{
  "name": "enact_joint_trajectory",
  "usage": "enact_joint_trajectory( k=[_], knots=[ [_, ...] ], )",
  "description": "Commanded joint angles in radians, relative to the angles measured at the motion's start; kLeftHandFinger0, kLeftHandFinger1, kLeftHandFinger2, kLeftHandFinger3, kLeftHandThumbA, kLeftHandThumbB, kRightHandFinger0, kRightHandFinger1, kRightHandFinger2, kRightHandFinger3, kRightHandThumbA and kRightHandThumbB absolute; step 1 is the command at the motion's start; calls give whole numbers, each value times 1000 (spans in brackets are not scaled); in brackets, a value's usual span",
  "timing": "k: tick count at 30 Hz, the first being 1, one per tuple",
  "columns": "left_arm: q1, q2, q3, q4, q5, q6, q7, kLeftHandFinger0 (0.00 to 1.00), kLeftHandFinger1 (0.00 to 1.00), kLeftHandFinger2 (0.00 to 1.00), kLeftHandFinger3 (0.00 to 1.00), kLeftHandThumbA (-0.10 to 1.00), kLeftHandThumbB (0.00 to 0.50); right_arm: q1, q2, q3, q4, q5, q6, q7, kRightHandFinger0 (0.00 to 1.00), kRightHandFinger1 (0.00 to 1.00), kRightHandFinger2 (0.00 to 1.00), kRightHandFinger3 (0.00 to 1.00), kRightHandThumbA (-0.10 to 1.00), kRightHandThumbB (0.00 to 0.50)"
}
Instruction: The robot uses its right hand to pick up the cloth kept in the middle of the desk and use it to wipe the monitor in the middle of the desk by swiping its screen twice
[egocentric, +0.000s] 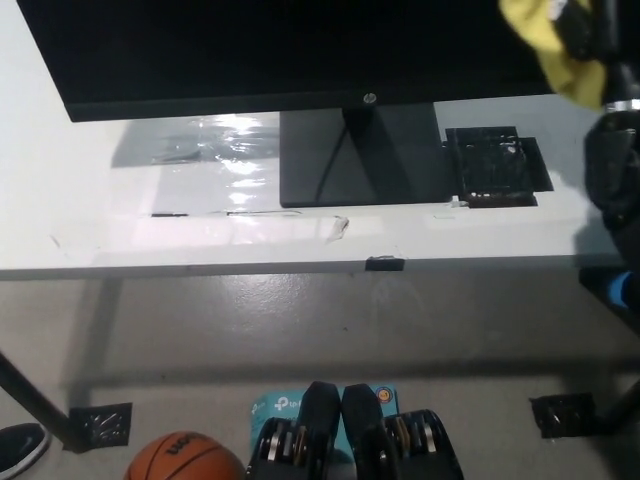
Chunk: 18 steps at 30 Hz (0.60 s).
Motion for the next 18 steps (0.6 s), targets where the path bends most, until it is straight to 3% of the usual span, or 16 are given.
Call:
enact_joint_trajectory(
  k=[1,2,3,4,5,7,8,9,12,13,15,16,18],
  knots=[
    [21,13,4,-17,19,-29,21,625,519,0,42,543,500,-44,-29,-39,21,4,-36,-23,0,0,50,189,-100,174],
    [22,14,3,-23,22,-23,19,606,509,0,44,546,500,-44,-29,-43,25,3,-36,-23,0,0,95,171,-100,174],
    [22,14,0,-21,25,-27,19,616,518,0,44,553,500,-48,-29,-44,42,-2,-49,-41,0,0,128,74,-100,173],
    [23,12,0,-25,28,-23,21,609,510,0,48,549,500,-49,-28,-50,43,1,-50,-40,0,0,173,86,-100,169],
    [23,13,-2,-25,32,-29,23,597,501,0,25,562,500,-50,-27,-52,44,1,-50,-37,0,0,188,200,-100,178],
    [18,15,-4,-12,38,-44,26,567,474,0,16,566,500,-52,-22,-60,34,9,-46,-22,0,0,195,147,-100,177],
    [18,14,0,-26,29,-21,12,582,492,0,19,554,500,-58,-11,-65,14,11,-33,-13,0,0,194,315,-100,187],
    [18,15,-2,-25,33,-26,14,591,498,0,17,553,500,-62,-5,-68,10,13,-25,-3,0,0,175,363,-100,184],
    [23,16,-2,-41,39,-21,13,609,522,0,12,529,500,-74,10,-63,-1,-5,-6,-4,0,0,164,424,-100,207],
    [18,16,-3,-18,39,-40,18,595,502,0,5,535,500,-82,20,-60,-6,-7,-4,2,0,0,127,380,-100,249],
    [18,13,-4,-15,40,-43,20,592,498,0,4,537,500,-86,30,-60,-13,-8,6,8,0,0,108,297,-100,199],
    [17,11,-3,-14,39,-43,19,587,488,0,0,539,500,-90,45,-63,-34,-4,26,25,0,0,86,279,-100,151],
    [16,13,-7,-10,44,-48,18,578,481,0,11,566,500,-113,91,-54,-48,-20,47,12,0,0,43,317,-100,164]
  ],
)
